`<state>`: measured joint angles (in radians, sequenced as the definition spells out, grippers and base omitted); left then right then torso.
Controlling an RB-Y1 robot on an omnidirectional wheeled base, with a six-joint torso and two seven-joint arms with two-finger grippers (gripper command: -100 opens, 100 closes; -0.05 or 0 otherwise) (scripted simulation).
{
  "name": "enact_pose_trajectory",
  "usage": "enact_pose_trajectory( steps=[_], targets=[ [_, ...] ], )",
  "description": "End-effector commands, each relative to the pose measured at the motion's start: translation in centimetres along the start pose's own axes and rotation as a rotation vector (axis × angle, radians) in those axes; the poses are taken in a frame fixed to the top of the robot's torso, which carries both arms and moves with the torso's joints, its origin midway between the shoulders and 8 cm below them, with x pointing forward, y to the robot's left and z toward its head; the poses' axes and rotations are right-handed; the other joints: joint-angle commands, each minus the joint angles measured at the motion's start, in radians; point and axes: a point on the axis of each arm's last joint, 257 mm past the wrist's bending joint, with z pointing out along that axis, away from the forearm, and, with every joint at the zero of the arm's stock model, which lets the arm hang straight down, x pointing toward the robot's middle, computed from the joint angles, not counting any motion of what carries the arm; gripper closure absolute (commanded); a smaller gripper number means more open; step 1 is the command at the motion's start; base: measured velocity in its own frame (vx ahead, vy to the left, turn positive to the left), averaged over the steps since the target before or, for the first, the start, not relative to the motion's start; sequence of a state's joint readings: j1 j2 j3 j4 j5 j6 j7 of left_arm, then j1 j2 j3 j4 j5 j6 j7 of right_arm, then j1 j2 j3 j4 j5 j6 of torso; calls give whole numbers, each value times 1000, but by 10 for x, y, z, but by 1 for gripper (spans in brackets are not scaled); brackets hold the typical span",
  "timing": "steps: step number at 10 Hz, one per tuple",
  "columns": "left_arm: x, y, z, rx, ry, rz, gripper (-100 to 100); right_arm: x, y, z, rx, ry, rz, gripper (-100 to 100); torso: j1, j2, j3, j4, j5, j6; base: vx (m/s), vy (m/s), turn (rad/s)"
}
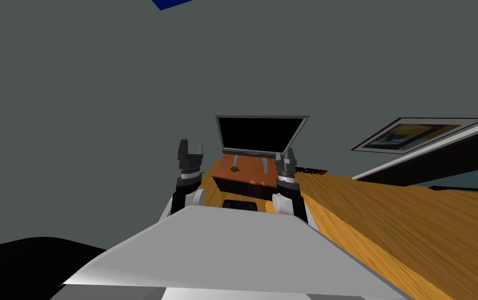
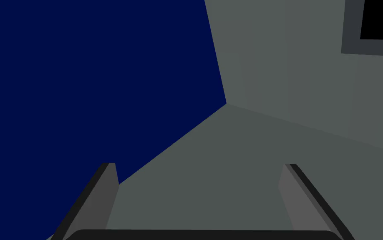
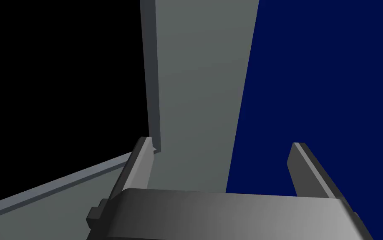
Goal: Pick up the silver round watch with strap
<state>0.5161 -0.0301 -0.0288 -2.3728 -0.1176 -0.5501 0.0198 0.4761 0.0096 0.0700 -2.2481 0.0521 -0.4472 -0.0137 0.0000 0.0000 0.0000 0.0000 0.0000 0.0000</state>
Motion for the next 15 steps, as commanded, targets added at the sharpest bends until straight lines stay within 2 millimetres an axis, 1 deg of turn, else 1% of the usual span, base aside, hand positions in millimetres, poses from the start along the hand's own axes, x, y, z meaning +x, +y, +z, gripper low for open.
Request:
enact_pose_trajectory(
  steps=[1,3,6,9,12,13,15],
  targets=[
    [0,0,0,0,0,0,0,7,-5,0,10,36,-18,-100,0,0,0,0,0,0,-8,1,15],
    [0,0,0,0,0,0,0,19,-17,0,33,94,-49,-100,0,1,1,0,0,0,-25,-3,27],
    [0,0,0,0,0,0,0,42,-43,-1,83,186,-109,-100,-1,2,1,1,0,0,-43,-13,38],
    [0,0,0,0,0,0,0,69,-78,-3,143,282,-185,-100,-1,4,2,1,0,0,-71,-10,57],
    [0,0,0,0,0,0,0,97,-120,-9,214,379,-278,-100,-1,5,3,1,0,0,-80,-8,71],
    [0,0,0,0,0,0,0,97,-121,-9,215,381,-281,-100,0,5,3,1,0,0,-53,4,22],
    [0,0,0,0,0,0,0,114,-151,-15,265,446,-358,-100,1,3,2,1,0,0,-53,15,72]
  ],
)
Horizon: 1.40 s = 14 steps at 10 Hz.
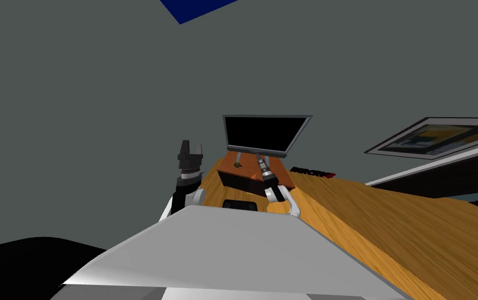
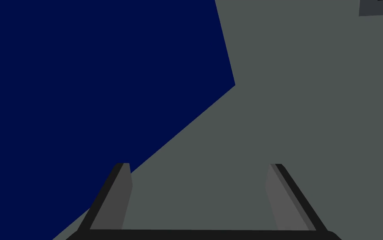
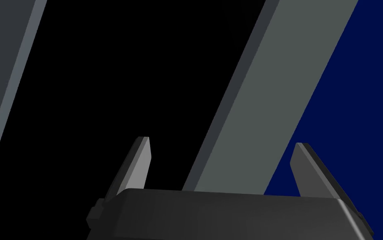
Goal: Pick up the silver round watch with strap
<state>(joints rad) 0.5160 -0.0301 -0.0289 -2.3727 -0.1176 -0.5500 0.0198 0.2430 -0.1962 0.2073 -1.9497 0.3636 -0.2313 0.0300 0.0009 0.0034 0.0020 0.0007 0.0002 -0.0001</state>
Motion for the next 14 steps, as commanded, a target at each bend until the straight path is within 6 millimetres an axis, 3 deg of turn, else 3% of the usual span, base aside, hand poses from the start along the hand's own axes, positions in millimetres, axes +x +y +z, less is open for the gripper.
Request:
enact_pose_trajectory(
  steps=[1,4,7,9,12,14],
  targets=[
    [0,0,0,0,0,0,0,17,-18,8,43,48,-61,-100,0,0,0,0,0,0,-71,13,100],
    [0,0,0,0,0,0,0,43,-54,11,124,120,-148,-100,0,-1,-1,0,0,0,-43,16,52],
    [0,0,0,0,0,0,0,56,-76,10,172,159,-199,-100,1,-1,-1,0,0,0,-37,30,55],
    [0,0,0,0,0,0,0,75,-108,8,240,219,-295,-100,1,-2,-1,0,0,0,-22,45,102],
    [0,0,0,0,0,0,0,87,-139,-2,309,264,-346,-100,3,-2,-1,0,1,0,-18,51,56],
    [0,0,0,0,0,0,0,99,-175,-13,388,325,-449,-100,3,-4,-2,-1,1,0,2,82,112]
  ],
)
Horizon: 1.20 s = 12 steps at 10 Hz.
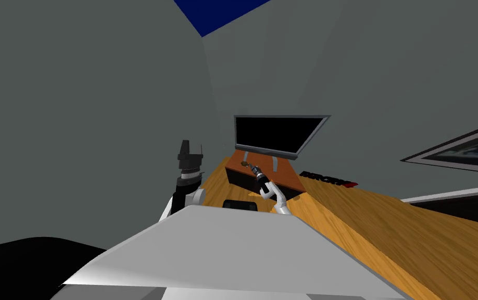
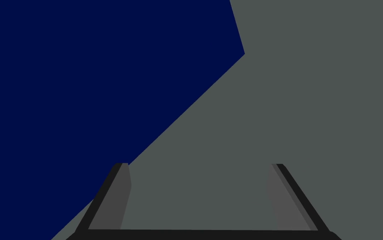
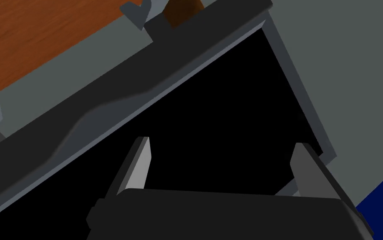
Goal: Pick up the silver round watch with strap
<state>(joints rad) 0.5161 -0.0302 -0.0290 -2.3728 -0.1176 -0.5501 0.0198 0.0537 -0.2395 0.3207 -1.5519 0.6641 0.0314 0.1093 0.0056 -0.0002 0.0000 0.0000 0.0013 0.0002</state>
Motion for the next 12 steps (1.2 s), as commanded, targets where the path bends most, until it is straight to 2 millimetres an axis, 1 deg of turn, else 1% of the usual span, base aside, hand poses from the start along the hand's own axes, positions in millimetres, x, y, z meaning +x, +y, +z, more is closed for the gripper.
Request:
enact_pose_trajectory(
  steps=[1,2,3,4,5,6,7,8,9,10,11,12],
  targets=[
    [0,0,0,0,0,0,0,14,-18,2,44,31,-32,-100,0,0,0,0,0,0,-2,76,47],
    [0,0,0,0,0,0,0,24,-32,3,83,57,-84,-100,-1,0,0,0,0,0,1,93,73],
    [0,0,0,0,0,0,0,33,-42,1,102,76,-85,-100,0,0,0,0,0,0,9,74,48],
    [0,0,0,0,0,0,0,40,-55,1,137,96,-138,-100,-1,0,0,0,0,0,22,84,105],
    [0,0,0,0,0,0,0,50,-66,-1,157,117,-140,-100,-1,-1,-1,0,0,0,18,67,52],
    [0,0,0,0,0,0,0,50,-66,-1,157,117,-140,-100,-2,-1,0,0,0,0,10,23,-5],
    [0,0,0,0,0,0,0,59,-84,-4,202,145,-195,-100,-4,0,0,0,-1,1,14,38,101],
    [0,0,0,0,0,0,0,64,-91,-6,213,158,-196,-100,-4,-1,0,0,-1,0,21,46,61],
    [0,0,0,0,0,0,0,74,-113,-12,264,193,-252,-100,-3,-1,0,0,-1,1,37,98,88],
    [0,0,0,0,0,0,0,77,-116,-13,270,199,-253,-100,0,-2,-1,0,0,0,41,90,54],
    [0,0,0,0,0,0,0,81,-134,-18,310,222,-308,-100,0,-2,-1,0,0,0,35,103,120],
    [0,0,0,0,0,0,0,88,-143,-22,325,240,-310,-100,1,-2,-1,0,0,0,35,78,41]
  ],
)
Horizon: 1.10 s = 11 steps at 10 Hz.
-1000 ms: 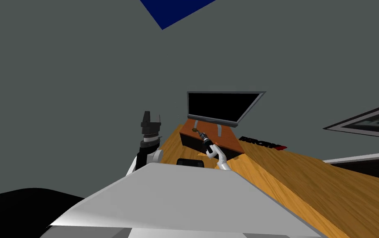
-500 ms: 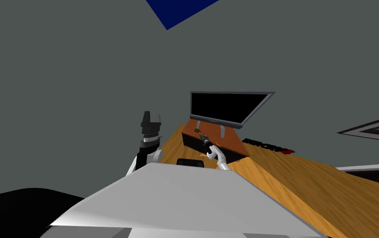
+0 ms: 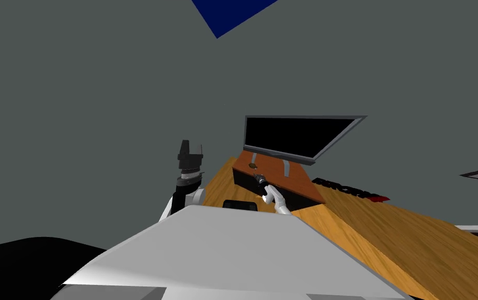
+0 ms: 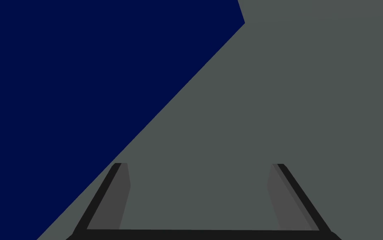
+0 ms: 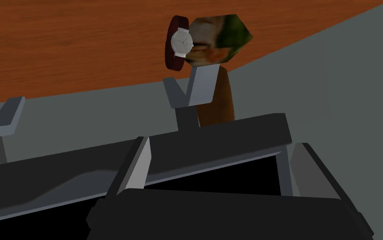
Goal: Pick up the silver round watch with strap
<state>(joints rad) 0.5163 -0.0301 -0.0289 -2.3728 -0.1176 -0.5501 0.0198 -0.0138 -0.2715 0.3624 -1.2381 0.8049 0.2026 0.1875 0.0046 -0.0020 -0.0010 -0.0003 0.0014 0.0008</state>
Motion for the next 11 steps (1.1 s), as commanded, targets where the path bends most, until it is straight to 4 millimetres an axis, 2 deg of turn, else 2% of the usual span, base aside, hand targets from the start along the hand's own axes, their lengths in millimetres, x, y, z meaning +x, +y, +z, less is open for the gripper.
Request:
enact_pose_trajectory(
  steps=[1,3,4,5,7,8,9,11],
  targets=[
    [0,0,0,0,0,0,0,13,-23,2,57,30,-62,-100,0,0,0,0,0,0,55,77,91],
    [0,0,0,0,0,0,0,24,-31,1,71,52,-66,-100,-1,-1,0,0,0,0,31,46,21],
    [0,0,0,0,0,0,0,38,-53,0,122,85,-121,-100,-3,1,0,0,-1,0,40,66,105],
    [0,0,0,0,0,0,0,40,-55,0,125,90,-122,-100,-1,0,0,0,0,0,42,63,55],
    [0,0,0,0,0,0,0,62,-100,-6,221,153,-226,-100,0,0,0,0,0,0,69,93,121],
    [0,0,0,0,0,0,0,67,-104,-8,228,164,-228,-100,2,-3,-1,0,0,0,90,91,45],
    [0,0,0,0,0,0,0,74,-125,-12,271,189,-276,-100,1,-3,-2,-1,0,0,83,93,77],
    [0,0,0,0,0,0,0,78,-128,-13,276,198,-278,-100,-1,-2,-1,0,0,0,40,41,22]
  ],
)
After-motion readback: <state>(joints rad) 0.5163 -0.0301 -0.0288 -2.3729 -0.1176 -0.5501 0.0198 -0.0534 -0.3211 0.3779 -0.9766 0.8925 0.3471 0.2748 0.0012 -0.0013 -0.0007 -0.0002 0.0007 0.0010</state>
